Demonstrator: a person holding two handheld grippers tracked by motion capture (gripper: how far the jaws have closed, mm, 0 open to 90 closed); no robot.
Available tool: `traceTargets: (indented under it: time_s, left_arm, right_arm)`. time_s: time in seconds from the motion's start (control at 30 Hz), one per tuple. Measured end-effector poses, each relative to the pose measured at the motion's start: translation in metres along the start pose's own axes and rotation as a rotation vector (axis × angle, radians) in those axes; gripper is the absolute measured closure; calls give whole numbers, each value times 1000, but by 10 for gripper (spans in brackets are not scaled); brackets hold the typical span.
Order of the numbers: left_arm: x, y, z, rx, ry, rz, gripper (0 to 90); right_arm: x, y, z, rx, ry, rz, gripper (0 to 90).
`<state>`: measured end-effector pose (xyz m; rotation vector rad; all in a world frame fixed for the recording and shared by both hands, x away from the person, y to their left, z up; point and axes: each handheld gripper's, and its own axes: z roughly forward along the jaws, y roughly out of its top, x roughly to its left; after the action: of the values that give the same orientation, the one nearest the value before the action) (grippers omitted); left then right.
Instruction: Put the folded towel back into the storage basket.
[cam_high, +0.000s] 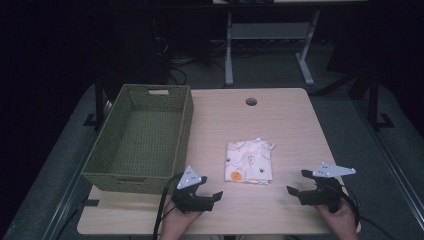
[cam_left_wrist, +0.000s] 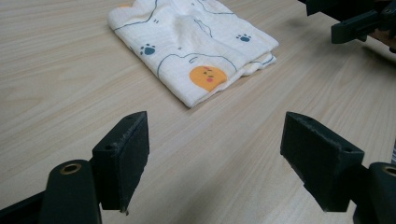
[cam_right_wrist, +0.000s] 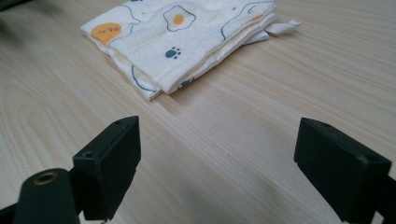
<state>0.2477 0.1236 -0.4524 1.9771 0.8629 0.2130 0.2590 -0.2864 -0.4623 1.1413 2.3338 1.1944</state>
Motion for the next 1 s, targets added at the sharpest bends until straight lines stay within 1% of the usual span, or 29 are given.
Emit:
traceTargets:
  time_s: [0.1,0.17,0.23,0.33,0.47,0.57,0.6,0.7,0.73,0.77,0.8,0.87,1.0]
  left_arm:
    - [1,0,0,2,-4,-2,242]
    - [2,0,0,2,-9,-1,241]
    - [2,1,-1,-7,-29,-7,242]
    - [0,2,-1,-4,-27,1,242]
    - [0,7,1,1,-39,2,242]
    - [1,10,4,16,-42,3,242]
    - [1,13,7,24,-45,10,242]
    - [0,16,9,32,-51,16,242]
    - [0,20,13,52,-53,28,242]
    - [0,20,13,52,-53,28,242]
    - [0,22,15,64,-54,34,242]
    - [1,28,18,85,-52,54,242]
    - [0,33,21,88,-54,59,242]
  right_arm:
    - [0,0,0,1,-1,3,144]
    - [0,0,-2,-10,-6,10,144]
    - [-2,0,-3,-14,-7,12,144]
    - [-3,0,-3,-17,-9,17,144]
    - [-4,1,-5,-25,-16,22,144]
    - [-6,0,-7,-29,-16,31,144]
    - [-7,0,-8,-36,-19,34,144]
    - [-8,0,-9,-39,-21,38,143]
    - [-8,-1,-10,-43,-22,41,144]
    - [-8,-1,-10,-43,-22,41,144]
    - [-8,-1,-11,-46,-23,43,144]
    - [-8,0,-12,-53,-18,48,143]
    - [-7,0,-12,-56,-16,50,143]
